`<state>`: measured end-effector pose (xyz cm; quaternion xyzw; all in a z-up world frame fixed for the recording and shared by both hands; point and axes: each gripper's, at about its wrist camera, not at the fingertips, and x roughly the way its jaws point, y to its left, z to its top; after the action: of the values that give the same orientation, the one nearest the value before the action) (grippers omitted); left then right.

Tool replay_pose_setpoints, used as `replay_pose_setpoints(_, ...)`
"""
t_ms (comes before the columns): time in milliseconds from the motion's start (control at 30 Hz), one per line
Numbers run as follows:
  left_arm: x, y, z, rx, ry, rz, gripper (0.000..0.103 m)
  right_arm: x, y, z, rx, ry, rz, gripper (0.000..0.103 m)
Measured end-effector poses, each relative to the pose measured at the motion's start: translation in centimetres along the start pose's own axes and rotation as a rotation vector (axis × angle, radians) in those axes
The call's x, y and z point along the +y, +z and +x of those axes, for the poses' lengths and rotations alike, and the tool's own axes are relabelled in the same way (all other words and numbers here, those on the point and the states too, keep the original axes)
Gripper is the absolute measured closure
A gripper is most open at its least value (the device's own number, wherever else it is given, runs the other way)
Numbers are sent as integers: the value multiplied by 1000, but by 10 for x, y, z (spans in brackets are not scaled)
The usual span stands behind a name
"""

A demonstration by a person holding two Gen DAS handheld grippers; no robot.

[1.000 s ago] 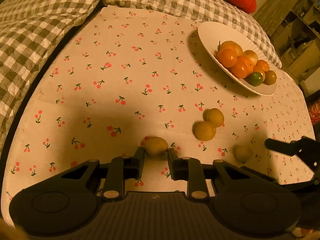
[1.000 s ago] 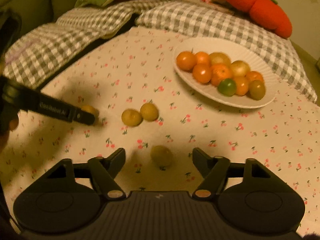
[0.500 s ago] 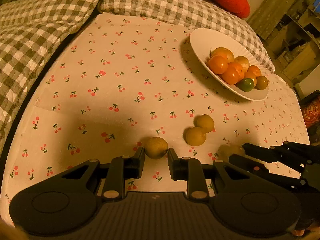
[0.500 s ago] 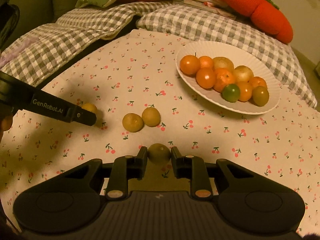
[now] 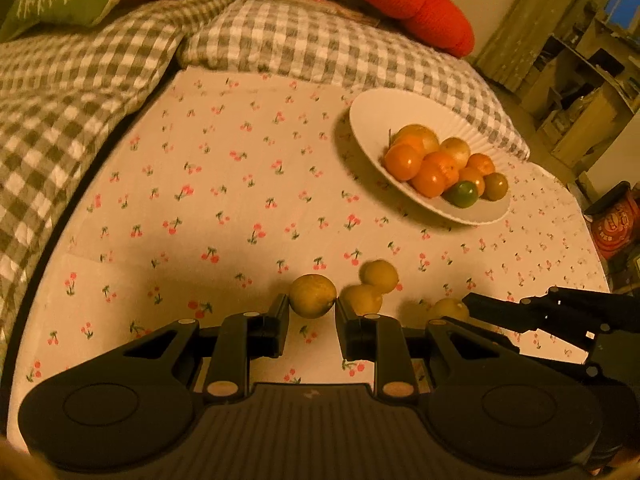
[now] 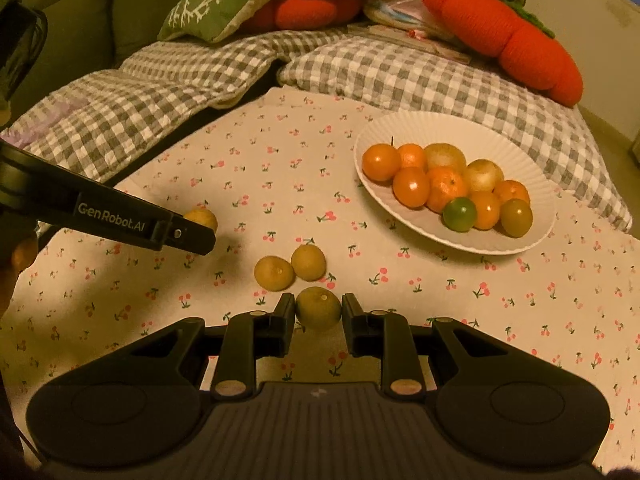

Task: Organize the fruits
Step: 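Grasp a yellow-brown fruit with the left gripper while the right grasps a small yellow fruit, then carry both yellow fruits to the white plate and open both grippers to release them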

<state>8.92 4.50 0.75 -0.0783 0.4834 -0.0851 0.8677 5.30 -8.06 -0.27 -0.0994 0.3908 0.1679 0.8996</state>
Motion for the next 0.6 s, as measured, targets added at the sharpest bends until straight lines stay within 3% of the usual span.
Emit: replay_pose_setpoints(600, -13, 13, -9, -65, 35, 67, 93, -28, 15, -26, -115, -46, 104, 80)
